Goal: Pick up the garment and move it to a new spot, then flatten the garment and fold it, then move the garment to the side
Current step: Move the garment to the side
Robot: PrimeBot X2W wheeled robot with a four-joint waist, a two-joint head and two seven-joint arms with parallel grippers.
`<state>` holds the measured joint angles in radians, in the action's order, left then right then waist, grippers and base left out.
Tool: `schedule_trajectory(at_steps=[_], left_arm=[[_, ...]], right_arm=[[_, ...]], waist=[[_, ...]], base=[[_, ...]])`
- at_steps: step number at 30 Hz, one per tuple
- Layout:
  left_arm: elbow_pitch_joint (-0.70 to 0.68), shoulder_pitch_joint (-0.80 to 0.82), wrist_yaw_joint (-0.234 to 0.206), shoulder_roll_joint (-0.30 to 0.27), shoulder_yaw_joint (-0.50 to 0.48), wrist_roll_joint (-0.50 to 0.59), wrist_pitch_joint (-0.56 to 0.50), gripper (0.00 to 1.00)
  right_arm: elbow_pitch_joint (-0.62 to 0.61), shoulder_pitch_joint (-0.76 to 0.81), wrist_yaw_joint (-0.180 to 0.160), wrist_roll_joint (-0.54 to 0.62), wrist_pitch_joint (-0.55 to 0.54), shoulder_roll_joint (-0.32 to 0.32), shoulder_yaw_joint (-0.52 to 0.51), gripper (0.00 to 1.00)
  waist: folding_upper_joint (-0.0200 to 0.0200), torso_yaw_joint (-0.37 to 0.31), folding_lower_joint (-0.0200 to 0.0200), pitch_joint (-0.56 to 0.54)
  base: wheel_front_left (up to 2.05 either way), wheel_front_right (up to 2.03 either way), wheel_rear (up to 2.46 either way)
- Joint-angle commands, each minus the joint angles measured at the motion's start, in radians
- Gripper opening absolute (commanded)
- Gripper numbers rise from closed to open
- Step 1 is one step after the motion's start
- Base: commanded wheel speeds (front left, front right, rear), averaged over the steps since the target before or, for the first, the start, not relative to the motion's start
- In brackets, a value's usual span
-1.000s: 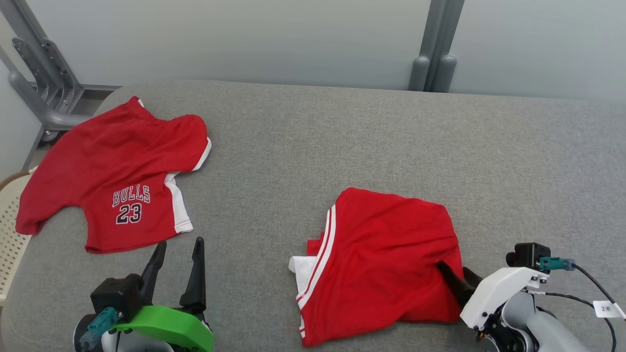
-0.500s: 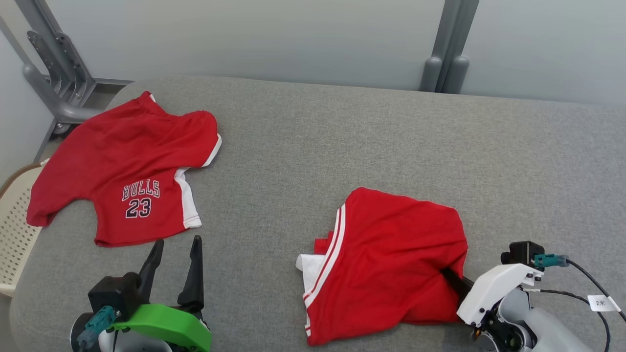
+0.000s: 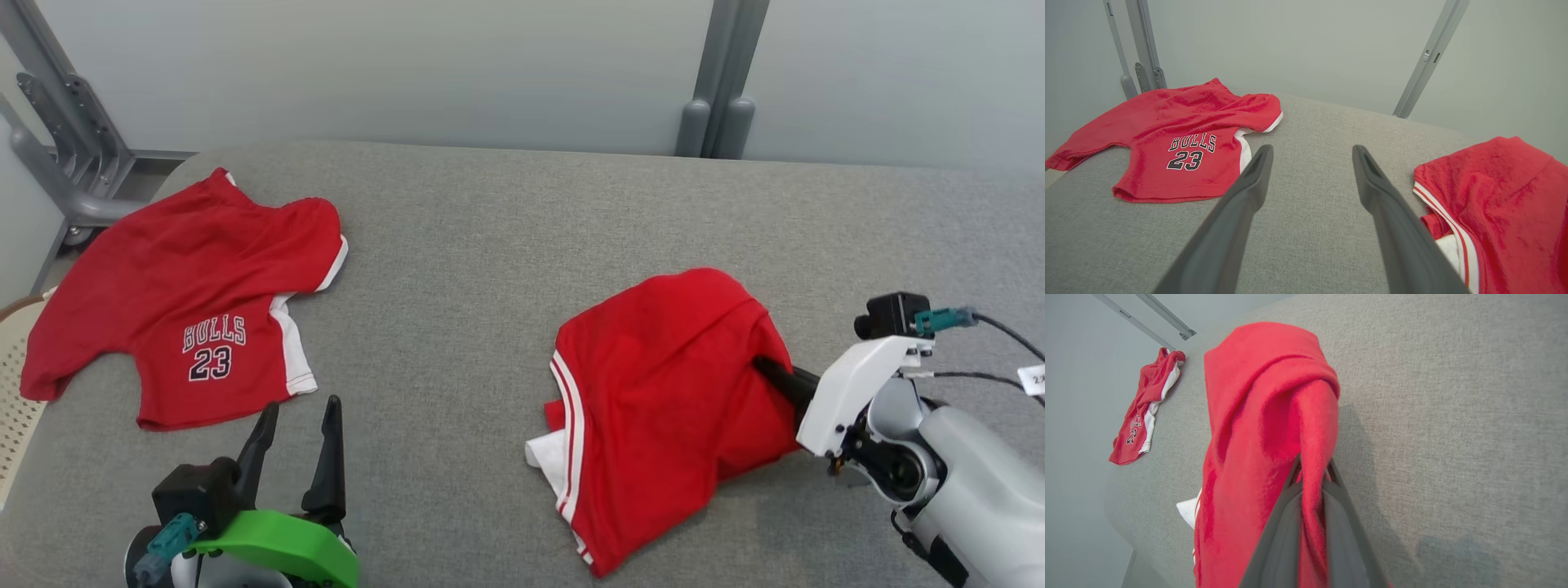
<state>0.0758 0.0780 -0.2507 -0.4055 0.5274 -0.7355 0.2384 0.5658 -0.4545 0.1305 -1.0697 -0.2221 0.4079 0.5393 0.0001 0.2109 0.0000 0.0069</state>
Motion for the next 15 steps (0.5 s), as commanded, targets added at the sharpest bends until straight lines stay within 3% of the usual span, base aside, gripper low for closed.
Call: schedule_trajectory(at_steps=[1, 15], left_arm=[[0.004, -0.004, 0.003, 0.004, 0.003, 0.000, 0.006, 1.00], [0.013, 0.051, 0.023, 0.029, 0.002, 0.016, 0.017, 1.00]], right_arm=[[-0.017, -0.034, 0.000, 0.005, -0.013, 0.024, 0.013, 0.00], [-0.057, -0.299, 0.000, -0.018, -0.120, 0.168, 0.116, 0.00]], waist=[[-0.0001, -0.015, 0.0000, 0.003], [-0.0001, -0.122, 0.0000, 0.097]], base=[[0.00, 0.00, 0.00], [0.00, 0.00, 0.00]])
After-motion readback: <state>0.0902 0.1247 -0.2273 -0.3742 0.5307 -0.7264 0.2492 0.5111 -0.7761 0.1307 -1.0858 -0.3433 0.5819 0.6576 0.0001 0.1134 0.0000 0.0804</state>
